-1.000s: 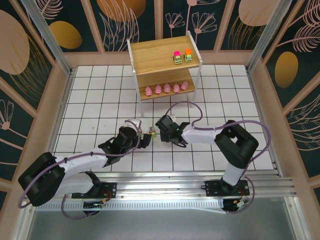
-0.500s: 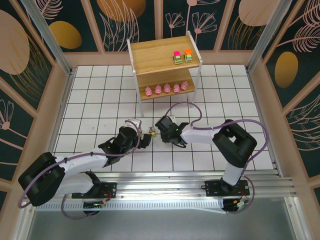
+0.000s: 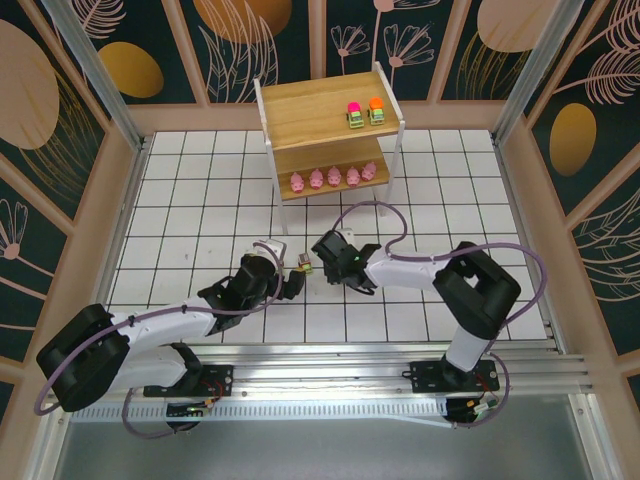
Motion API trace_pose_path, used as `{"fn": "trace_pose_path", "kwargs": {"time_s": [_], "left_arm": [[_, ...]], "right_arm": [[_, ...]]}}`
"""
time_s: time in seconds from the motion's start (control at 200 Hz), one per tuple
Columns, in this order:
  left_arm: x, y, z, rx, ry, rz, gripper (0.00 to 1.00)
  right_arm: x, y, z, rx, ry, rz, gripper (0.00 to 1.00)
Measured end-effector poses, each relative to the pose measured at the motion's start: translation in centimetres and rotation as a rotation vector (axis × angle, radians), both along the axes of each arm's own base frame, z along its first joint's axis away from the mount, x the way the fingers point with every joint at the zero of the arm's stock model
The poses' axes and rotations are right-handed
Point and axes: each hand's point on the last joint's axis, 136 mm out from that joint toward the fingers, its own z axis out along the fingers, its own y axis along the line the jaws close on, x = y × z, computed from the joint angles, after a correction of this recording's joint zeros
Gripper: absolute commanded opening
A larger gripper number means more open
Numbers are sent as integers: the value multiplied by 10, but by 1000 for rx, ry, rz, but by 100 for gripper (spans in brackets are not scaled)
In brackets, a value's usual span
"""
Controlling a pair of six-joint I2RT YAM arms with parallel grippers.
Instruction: Place and organize the plastic toys onto the shelf
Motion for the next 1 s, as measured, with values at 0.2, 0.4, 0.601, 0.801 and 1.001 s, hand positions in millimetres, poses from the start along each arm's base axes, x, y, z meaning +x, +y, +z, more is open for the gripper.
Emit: {"fn": "trace_pose_path", "kwargs": {"time_s": [0.2,0.4,0.601,0.801,1.001], "left_arm": [[-5,-9,-3,25,0,-34,99],[-8,-22,-3,55,-15,-64,99],[-10,-26,0,69,-32,-72,99],[-8,-24,1,88,-48,-58,99],[-5,-19,2,103,-66,-26,99]], "right_arm": [[2,-6,23,4,-38,-13,27],[6,-10,52,14,-87,-28,27],[15,-9,91,29,-151,-29,27],[24,-5,135,53,-219,-27,27],[32,0,170,62,-276,-19,27]]}}
